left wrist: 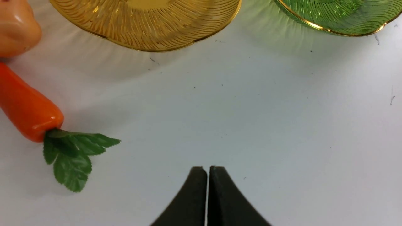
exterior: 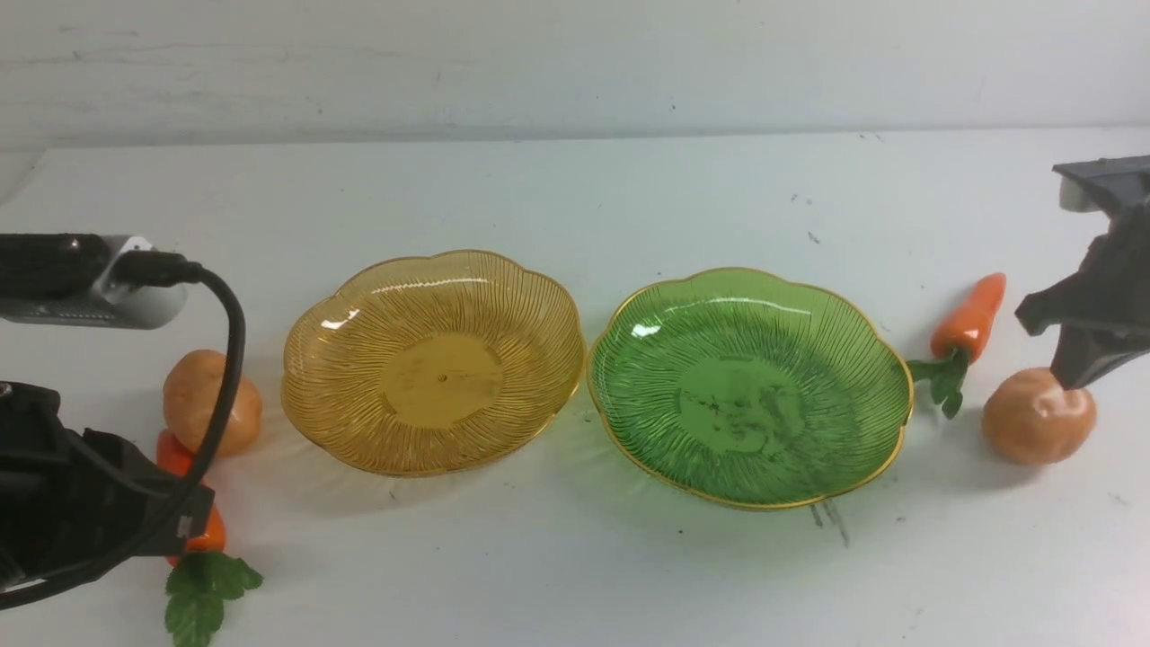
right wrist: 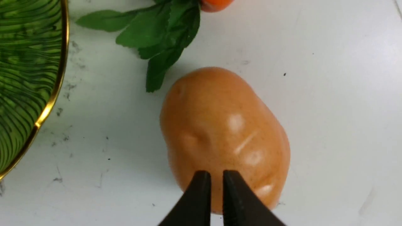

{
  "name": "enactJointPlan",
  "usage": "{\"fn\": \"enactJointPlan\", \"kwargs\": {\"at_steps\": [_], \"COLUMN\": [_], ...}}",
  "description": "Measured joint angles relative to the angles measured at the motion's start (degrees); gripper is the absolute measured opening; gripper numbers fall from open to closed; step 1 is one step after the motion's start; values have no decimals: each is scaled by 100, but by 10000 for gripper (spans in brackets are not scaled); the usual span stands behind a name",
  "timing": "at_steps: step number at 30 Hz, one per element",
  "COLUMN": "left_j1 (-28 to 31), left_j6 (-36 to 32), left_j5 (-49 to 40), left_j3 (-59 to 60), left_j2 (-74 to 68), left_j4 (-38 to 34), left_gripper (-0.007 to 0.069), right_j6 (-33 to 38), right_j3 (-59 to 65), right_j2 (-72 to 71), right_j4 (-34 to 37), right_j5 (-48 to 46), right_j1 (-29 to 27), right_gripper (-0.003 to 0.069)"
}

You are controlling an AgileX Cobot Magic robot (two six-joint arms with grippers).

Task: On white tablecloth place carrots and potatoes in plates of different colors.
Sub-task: 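Put the potato onto the plate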

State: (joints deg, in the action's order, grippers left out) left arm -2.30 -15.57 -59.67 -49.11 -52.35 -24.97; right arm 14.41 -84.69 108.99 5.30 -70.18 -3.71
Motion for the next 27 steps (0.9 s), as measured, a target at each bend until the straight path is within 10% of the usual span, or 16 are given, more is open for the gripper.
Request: {"fn": "enactJointPlan", "kwargs": {"at_steps": [16, 27], "left_j1": [0, 0], "left_j6": [0, 0], "left_j5": [0, -5], "left_j3": [0, 0], "left_j2": [0, 0], "left_j4": [0, 0], "left_gripper": [-4, -4], "right_j6": [-1097, -911], "right_j3": [-5, -22], "right_j2": [187, 491], "right_j4": [-125, -355], "right_j5": [0, 5], "right_j1": [5, 182], "right_gripper": [659, 691]}}
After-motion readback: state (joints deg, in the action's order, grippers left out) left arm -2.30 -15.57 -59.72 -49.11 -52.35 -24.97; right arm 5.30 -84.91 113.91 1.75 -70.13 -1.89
